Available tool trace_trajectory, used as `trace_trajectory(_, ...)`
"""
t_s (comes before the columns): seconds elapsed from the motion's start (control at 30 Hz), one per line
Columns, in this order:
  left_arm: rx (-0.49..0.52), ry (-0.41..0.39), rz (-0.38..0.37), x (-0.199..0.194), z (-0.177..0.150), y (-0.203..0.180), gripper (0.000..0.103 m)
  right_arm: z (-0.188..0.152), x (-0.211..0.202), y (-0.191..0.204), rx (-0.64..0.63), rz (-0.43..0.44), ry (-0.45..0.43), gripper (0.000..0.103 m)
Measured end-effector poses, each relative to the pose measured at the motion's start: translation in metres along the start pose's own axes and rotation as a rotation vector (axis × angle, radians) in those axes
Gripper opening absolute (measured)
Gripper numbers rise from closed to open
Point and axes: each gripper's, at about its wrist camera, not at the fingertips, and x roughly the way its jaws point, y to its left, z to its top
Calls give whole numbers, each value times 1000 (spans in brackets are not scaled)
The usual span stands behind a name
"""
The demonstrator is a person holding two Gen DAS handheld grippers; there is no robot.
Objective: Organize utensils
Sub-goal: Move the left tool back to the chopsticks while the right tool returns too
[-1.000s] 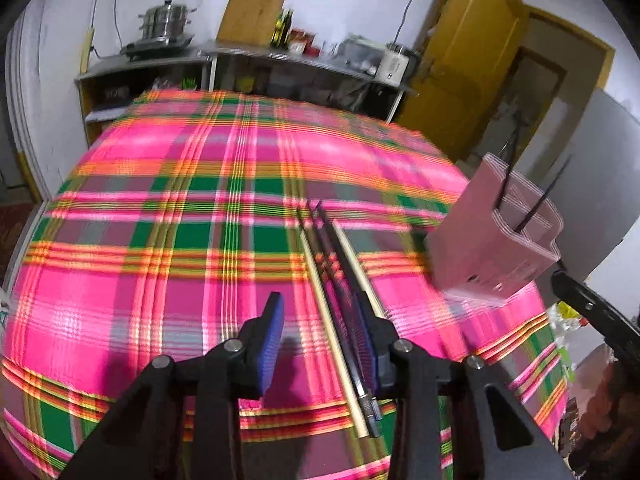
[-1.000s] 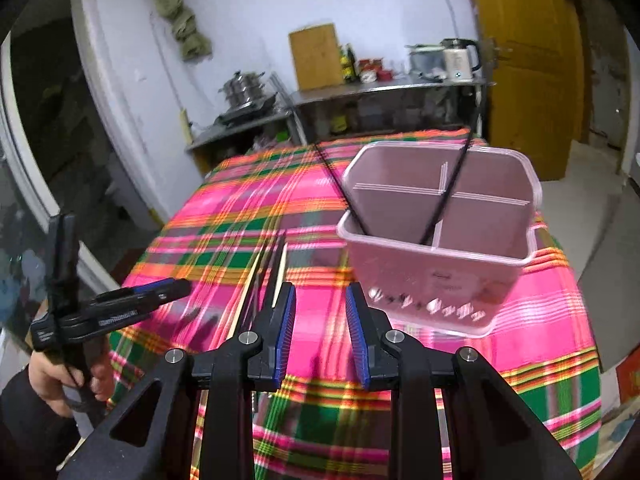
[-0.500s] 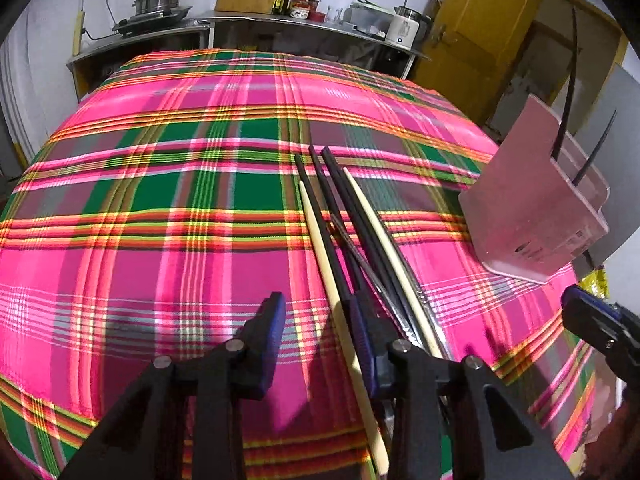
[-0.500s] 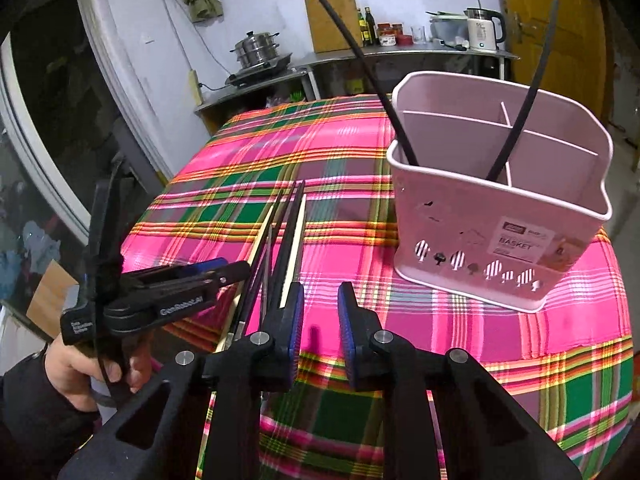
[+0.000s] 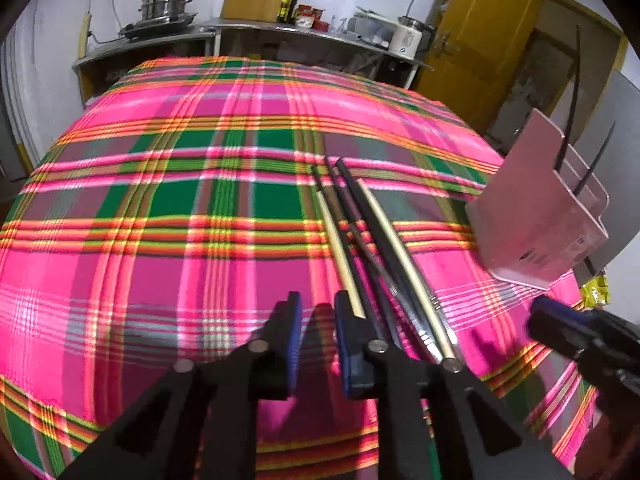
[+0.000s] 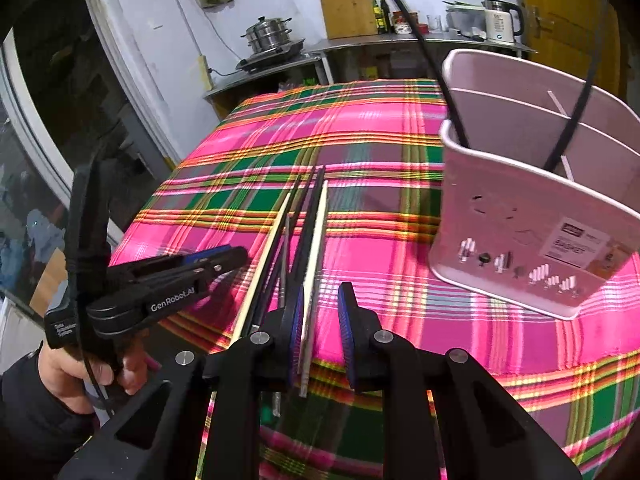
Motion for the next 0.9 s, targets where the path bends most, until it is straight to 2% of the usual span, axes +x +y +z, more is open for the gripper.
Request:
trace_trajectory(0.07, 13, 5, 7, 4, 1, -4, 29, 1, 6, 4, -13, 9, 7, 18)
trace_trajectory(0.33, 53, -1, 41, 8, 1, -3, 29, 1, 35, 16, -58, 41, 56, 18)
trace_trajectory(0.5, 2, -6, 29, 0, -3, 16, 29, 2, 50, 29, -109, 38, 74, 18)
trace_trajectory(0.9, -55, 1, 1, -3, -5, 35, 29, 17, 82, 44, -174, -23, 118, 6)
